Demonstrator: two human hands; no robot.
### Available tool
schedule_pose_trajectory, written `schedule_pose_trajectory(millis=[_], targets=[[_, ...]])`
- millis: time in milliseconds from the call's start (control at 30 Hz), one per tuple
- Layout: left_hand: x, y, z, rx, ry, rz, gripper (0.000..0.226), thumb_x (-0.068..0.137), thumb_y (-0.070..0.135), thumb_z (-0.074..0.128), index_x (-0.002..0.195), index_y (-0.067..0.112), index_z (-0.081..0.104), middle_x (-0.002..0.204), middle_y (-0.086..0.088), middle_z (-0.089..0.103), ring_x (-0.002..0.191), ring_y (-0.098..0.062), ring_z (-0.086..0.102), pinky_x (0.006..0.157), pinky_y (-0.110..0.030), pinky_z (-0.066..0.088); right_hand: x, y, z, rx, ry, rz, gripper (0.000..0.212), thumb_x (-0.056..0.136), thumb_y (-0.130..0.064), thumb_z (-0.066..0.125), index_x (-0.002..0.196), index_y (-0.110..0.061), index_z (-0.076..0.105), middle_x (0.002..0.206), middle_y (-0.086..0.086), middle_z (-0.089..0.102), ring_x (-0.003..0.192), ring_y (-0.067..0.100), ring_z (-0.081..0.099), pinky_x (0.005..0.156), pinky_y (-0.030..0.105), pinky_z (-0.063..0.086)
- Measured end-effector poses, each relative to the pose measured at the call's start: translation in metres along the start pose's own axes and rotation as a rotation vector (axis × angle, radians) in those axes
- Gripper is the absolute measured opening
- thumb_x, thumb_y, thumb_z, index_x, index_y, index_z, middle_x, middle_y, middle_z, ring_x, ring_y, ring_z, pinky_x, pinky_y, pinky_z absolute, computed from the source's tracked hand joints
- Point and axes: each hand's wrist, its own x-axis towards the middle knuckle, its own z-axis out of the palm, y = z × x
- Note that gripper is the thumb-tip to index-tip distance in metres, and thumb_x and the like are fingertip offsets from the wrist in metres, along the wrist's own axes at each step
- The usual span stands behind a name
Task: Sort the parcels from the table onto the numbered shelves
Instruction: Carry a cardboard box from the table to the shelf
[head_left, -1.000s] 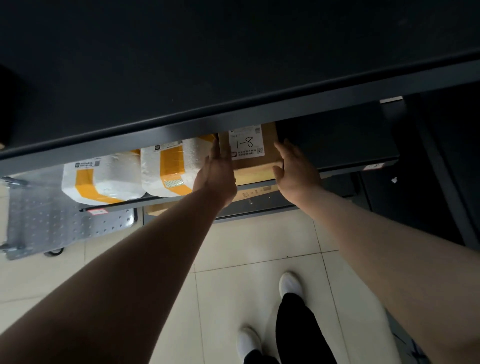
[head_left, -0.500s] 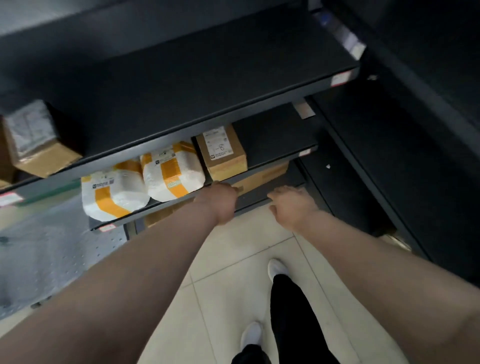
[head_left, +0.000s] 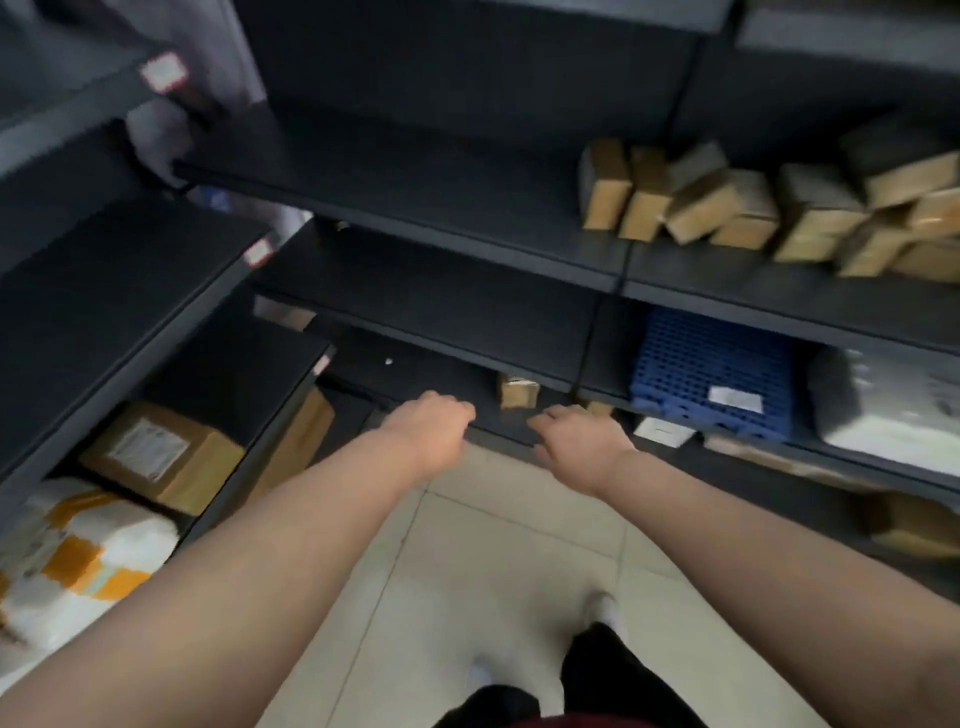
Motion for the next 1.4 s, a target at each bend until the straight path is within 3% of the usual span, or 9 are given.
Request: schedule_pose_trajectory(millis=[367, 600, 733, 833, 967, 1100, 1233, 1400], targets=[[0.077, 0.266, -0.035, 0.223, -0.021, 0.522, 0.03, 0.094, 0.026, 0.052, 0.122, 0.015, 0.056, 0.12, -0.007, 0.057, 0.111, -0.028, 0.052, 0.087, -0.042, 0.049, -0.196, 0.176, 0.051, 0.301, 0.095, 0.628, 0.042, 0.1, -0.034, 0.037, 0.138, -0.021, 0.044, 0.137, 0.006, 0.048, 0.124, 0.027, 0.045, 0.098, 0.043, 0.038], [0.066, 0.466, -0.021, 0.301, -0.058, 0.75, 0.033, 0.094, 0.027, 0.052, 0.126, 0.02, 0.052, 0.122, -0.007, 0.056, 0.107, -0.028, 0.054, 0.081, -0.039, 0.049, -0.359, 0.268, 0.095, 0.372, 0.198, 0.888, 0.037, 0.1, -0.037, 0.036, 0.134, -0.026, 0.047, 0.129, 0.004, 0.052, 0.119, 0.027, 0.049, 0.091, 0.04, 0.039], [0.045, 0.583, -0.013, 0.36, -0.035, 0.872, 0.036, 0.093, 0.03, 0.051, 0.127, 0.021, 0.053, 0.126, -0.007, 0.055, 0.111, -0.029, 0.055, 0.09, -0.043, 0.049, -0.45, 0.319, 0.12, 0.392, 0.21, 1.049, 0.039, 0.099, -0.038, 0.036, 0.134, -0.026, 0.048, 0.129, 0.005, 0.052, 0.121, 0.028, 0.048, 0.093, 0.041, 0.04], [0.033, 0.66, -0.005, 0.378, -0.022, 0.948, 0.031, 0.093, 0.029, 0.051, 0.123, 0.02, 0.054, 0.122, -0.008, 0.057, 0.109, -0.029, 0.055, 0.088, -0.04, 0.048, -0.509, 0.352, 0.137, 0.389, 0.238, 1.145, 0.037, 0.098, -0.037, 0.036, 0.13, -0.024, 0.05, 0.123, 0.004, 0.054, 0.117, 0.029, 0.051, 0.09, 0.041, 0.041], [0.017, 0.741, 0.006, 0.411, -0.054, 1.026, 0.042, 0.096, 0.029, 0.05, 0.137, 0.023, 0.047, 0.133, -0.007, 0.054, 0.119, -0.031, 0.053, 0.095, -0.043, 0.047, -0.573, 0.379, 0.156, 0.41, 0.268, 1.277, 0.033, 0.098, -0.037, 0.037, 0.124, -0.024, 0.053, 0.119, 0.003, 0.055, 0.115, 0.029, 0.052, 0.088, 0.041, 0.042], [0.011, 0.812, 0.015, 0.455, -0.06, 1.126, 0.038, 0.099, 0.029, 0.047, 0.136, 0.021, 0.046, 0.136, -0.008, 0.052, 0.12, -0.031, 0.052, 0.096, -0.044, 0.047, -0.627, 0.404, 0.178, 0.434, 0.285, 1.404, 0.032, 0.097, -0.037, 0.039, 0.123, -0.024, 0.052, 0.123, 0.002, 0.055, 0.116, 0.027, 0.052, 0.087, 0.038, 0.043], [0.018, 0.878, 0.025, 0.478, -0.057, 1.205, 0.035, 0.099, 0.028, 0.047, 0.133, 0.021, 0.048, 0.134, -0.007, 0.052, 0.117, -0.031, 0.054, 0.09, -0.042, 0.049, -0.67, 0.434, 0.194, 0.472, 0.287, 1.518, 0.035, 0.096, -0.038, 0.038, 0.126, -0.028, 0.053, 0.127, 0.002, 0.054, 0.117, 0.026, 0.052, 0.089, 0.037, 0.043], [0.044, 0.975, 0.03, 0.504, -0.069, 1.353, 0.042, 0.098, 0.027, 0.048, 0.139, 0.021, 0.044, 0.138, -0.007, 0.05, 0.123, -0.029, 0.05, 0.095, -0.041, 0.046, -0.706, 0.493, 0.206, 0.515, 0.321, 1.667, 0.042, 0.099, -0.04, 0.037, 0.138, -0.027, 0.044, 0.138, 0.001, 0.05, 0.124, 0.025, 0.048, 0.096, 0.039, 0.041]])
